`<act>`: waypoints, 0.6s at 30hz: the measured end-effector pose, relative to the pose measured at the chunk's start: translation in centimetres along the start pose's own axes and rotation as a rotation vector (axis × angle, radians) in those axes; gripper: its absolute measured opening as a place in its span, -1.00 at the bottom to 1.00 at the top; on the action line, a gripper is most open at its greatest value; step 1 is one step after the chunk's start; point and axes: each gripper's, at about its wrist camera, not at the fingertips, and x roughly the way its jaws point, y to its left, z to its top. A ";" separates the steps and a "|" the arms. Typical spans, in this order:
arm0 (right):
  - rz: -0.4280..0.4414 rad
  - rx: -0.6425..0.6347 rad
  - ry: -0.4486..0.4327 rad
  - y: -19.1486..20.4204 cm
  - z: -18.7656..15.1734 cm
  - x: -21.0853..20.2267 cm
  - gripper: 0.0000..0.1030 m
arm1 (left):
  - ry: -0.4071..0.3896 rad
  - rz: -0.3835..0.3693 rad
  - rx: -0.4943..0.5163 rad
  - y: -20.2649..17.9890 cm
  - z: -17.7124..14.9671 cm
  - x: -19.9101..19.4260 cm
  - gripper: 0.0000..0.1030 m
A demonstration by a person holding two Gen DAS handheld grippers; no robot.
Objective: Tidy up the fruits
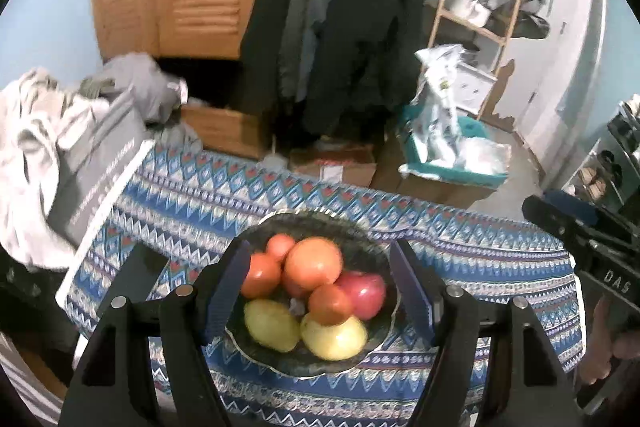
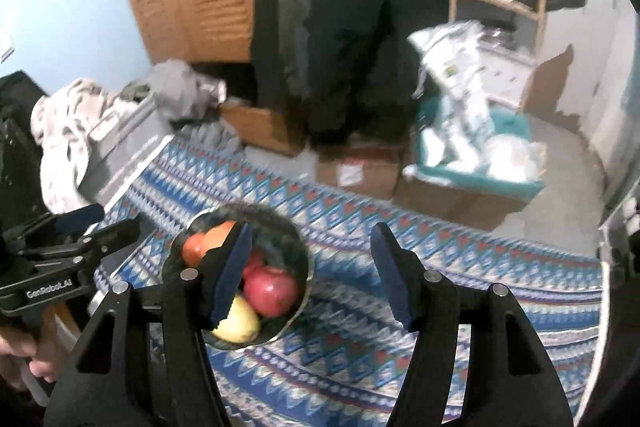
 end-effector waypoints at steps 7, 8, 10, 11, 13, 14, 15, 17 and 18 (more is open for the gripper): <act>-0.047 0.037 -0.132 -2.3 1.4 -5.8 0.35 | -0.075 -0.054 0.057 -3.8 1.5 -3.4 0.52; -0.053 0.041 -0.148 -2.6 1.5 -6.6 0.35 | -0.085 -0.060 0.066 -4.3 1.7 -4.0 0.52; -0.061 0.045 -0.171 -3.2 1.7 -7.9 0.36 | -0.102 -0.075 0.078 -5.1 2.1 -4.9 0.52; -0.065 0.044 -0.181 -3.6 1.7 -8.6 0.37 | -0.109 -0.081 0.081 -5.5 2.2 -5.3 0.52; -0.085 0.039 -0.207 -3.9 1.8 -10.0 0.39 | -0.128 -0.097 0.090 -6.3 2.6 -6.3 0.57; -0.097 0.034 -0.219 -4.2 1.8 -10.7 0.42 | -0.139 -0.103 0.096 -6.6 2.7 -6.8 0.57; -0.106 0.029 -0.229 -4.4 1.9 -11.2 0.43 | -0.156 -0.106 0.107 -7.1 2.9 -7.4 0.57; -0.118 0.018 -0.241 -4.6 1.9 -12.2 0.43 | -0.177 -0.109 0.119 -7.8 3.2 -8.2 0.57; -0.126 0.012 -0.248 -4.7 1.9 -12.7 0.43 | -0.185 -0.114 0.122 -8.0 3.3 -8.6 0.58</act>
